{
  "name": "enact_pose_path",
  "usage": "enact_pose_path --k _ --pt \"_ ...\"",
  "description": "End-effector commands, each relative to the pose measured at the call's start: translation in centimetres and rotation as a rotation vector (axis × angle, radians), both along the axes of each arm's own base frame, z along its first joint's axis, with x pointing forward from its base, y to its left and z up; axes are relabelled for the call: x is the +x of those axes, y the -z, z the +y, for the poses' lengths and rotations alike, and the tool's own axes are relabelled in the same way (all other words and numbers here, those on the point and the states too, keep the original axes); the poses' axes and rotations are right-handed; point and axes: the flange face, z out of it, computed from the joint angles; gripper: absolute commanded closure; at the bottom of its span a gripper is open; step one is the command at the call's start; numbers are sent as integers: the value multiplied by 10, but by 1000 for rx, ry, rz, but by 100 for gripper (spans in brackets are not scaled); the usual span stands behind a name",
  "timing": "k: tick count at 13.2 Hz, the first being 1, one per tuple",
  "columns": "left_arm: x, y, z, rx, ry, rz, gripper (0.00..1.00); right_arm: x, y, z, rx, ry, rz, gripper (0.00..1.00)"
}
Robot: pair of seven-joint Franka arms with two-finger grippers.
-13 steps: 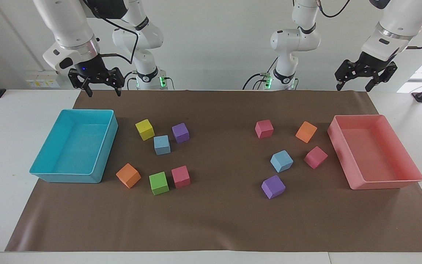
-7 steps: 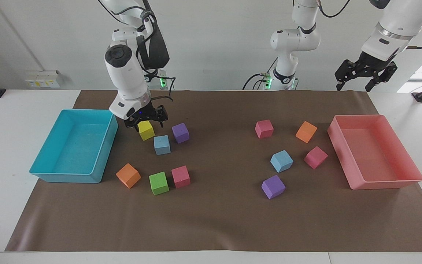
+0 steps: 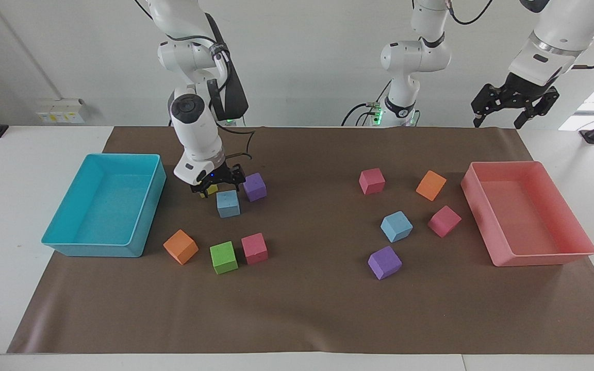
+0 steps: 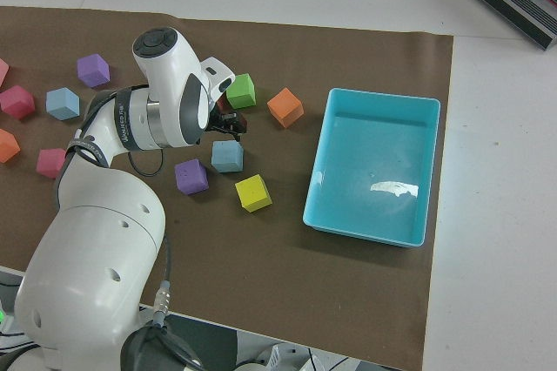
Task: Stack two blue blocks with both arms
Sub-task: 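Reach the right gripper to the light blue cube and grasp it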
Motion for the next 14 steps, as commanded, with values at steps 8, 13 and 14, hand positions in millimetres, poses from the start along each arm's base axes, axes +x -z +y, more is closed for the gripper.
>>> enact_pose_path --k 8,13,14 --pt "-8 -2 2 -5 -7 6 0 -8 57 -2 7 10 28 0" --pt "-8 -2 2 -5 -7 6 0 -13 71 -3 2 14 49 0" --pt "-8 -2 2 -5 -7 6 0 -14 75 -4 1 15 55 0"
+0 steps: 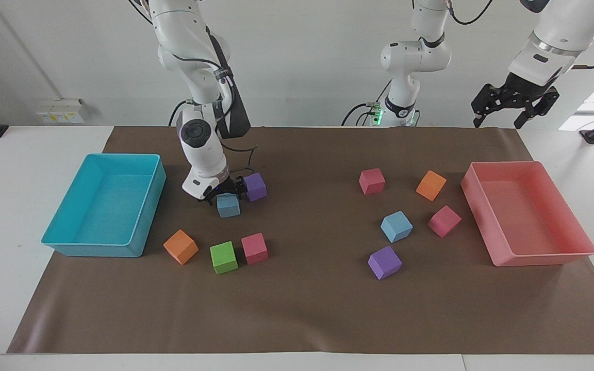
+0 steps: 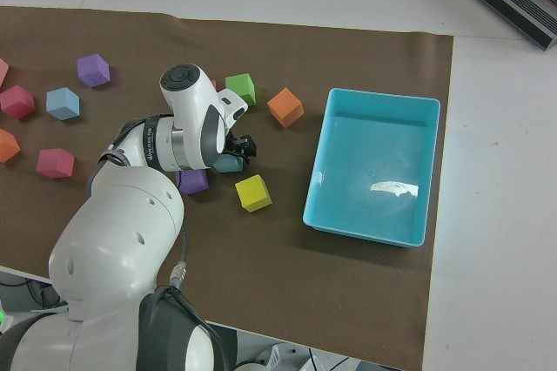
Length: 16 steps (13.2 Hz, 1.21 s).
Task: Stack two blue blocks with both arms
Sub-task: 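Reach the right gripper to the light blue cube and grasp it, then lift the light blue cube with the right gripper toward table center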
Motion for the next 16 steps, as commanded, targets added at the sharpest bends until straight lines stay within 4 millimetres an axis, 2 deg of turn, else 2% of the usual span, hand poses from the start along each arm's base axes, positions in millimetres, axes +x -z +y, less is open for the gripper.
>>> enact_pose_path --k 1,2,3,4,5,7,10,12,16 --pt "-8 -2 2 -5 -6 6 0 -4 9 -1 13 13 -7 0" --pt "-8 -2 2 -5 -6 6 0 -4 9 0 13 10 -8 0" --pt "-8 -2 2 -5 -6 6 0 -3 9 0 13 12 -7 27" --pt "-8 -2 1 -5 -6 6 0 -3 9 0 13 12 -7 78" --pt "-8 -2 2 -5 -7 6 0 -2 9 0 13 15 -7 100" --pt "-8 -2 2 -5 -6 6 0 2 8 -5 13 19 -4 100" --pt "-8 -2 2 -5 -7 6 0 12 -4 -6 16 15 -10 100" --pt "-8 -2 2 -5 -6 6 0 21 -29 -4 19 25 -20 100" --pt "-8 -2 2 -5 -6 6 0 42 -99 2 21 70 -33 100"
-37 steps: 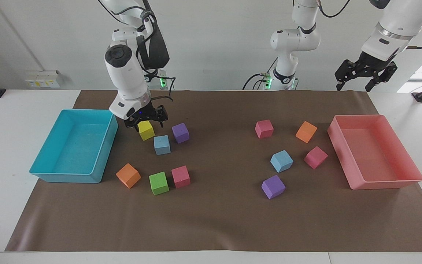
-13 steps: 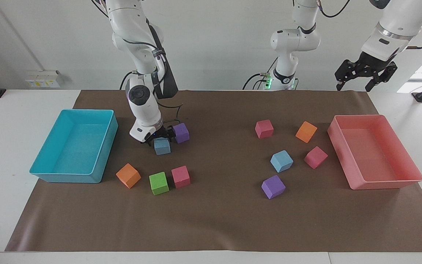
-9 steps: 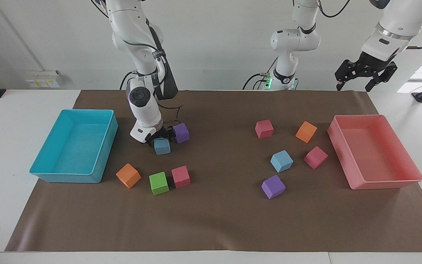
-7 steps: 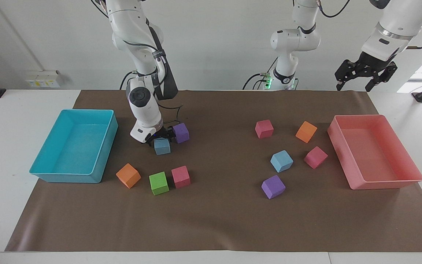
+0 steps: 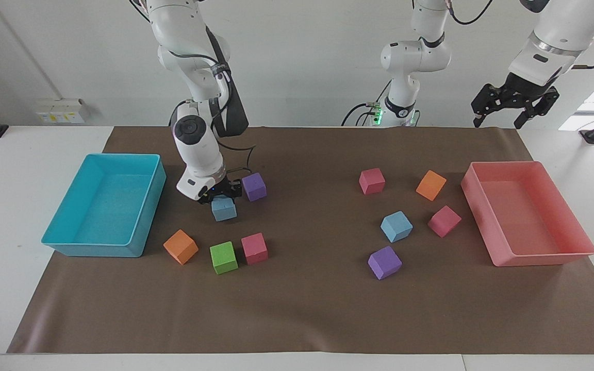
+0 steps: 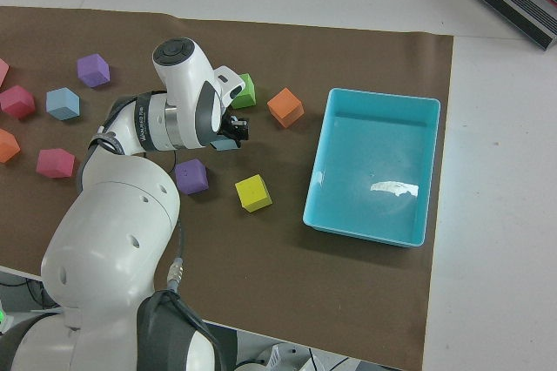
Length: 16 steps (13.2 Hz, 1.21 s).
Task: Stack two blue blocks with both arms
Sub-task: 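Lift the light blue cube with the right gripper toward table center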
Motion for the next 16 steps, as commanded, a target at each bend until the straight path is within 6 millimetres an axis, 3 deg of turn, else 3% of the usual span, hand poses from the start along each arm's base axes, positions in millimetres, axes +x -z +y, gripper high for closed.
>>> enact_pose_path --k 1,3,6,7,8,12,14,16 --pt "-8 -2 2 -5 -7 6 0 15 -43 3 12 48 14 100" --pt "-8 -2 2 -5 -7 6 0 24 -60 17 13 69 7 100" --pt "-8 -2 2 -5 -6 6 0 27 -67 41 17 109 1 100" --pt "-8 -2 2 -5 -6 6 0 32 -63 56 12 118 12 100" --pt "-8 -2 2 -5 -7 6 0 37 -61 83 11 137 16 100" --pt "-8 -2 2 -5 -6 6 0 43 -24 179 -11 152 39 100" --pt "-8 -2 2 -5 -6 6 0 42 -11 214 -3 155 28 100" --pt "-8 -2 2 -5 -6 6 0 41 1 226 12 169 13 100"
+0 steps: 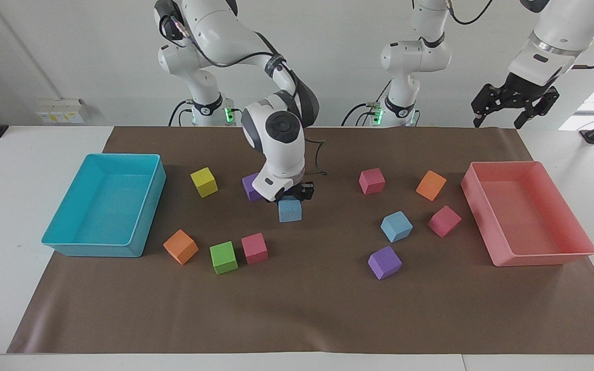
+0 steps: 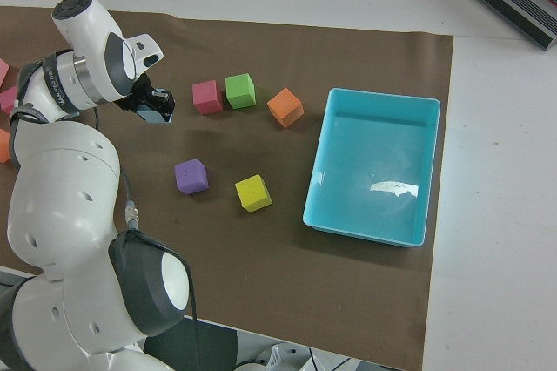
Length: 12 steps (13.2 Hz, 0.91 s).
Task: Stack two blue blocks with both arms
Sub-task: 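Lift the light blue cube with the right gripper toward table center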
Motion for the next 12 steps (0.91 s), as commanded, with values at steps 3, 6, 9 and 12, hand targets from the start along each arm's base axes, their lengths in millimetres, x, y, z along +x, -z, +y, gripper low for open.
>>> enact_pose_path --k 3,6,9,12 --pt "-8 -2 2 -5 -7 6 0 1 29 36 23 76 -26 100" --pt "-8 -2 2 -5 -6 6 0 -4 40 46 26 105 -28 100" --pt "-8 -2 2 -5 -6 6 0 -9 49 49 25 107 -31 100" --pt "-8 -2 2 -5 -7 6 0 -19 64 42 -5 98 -9 100"
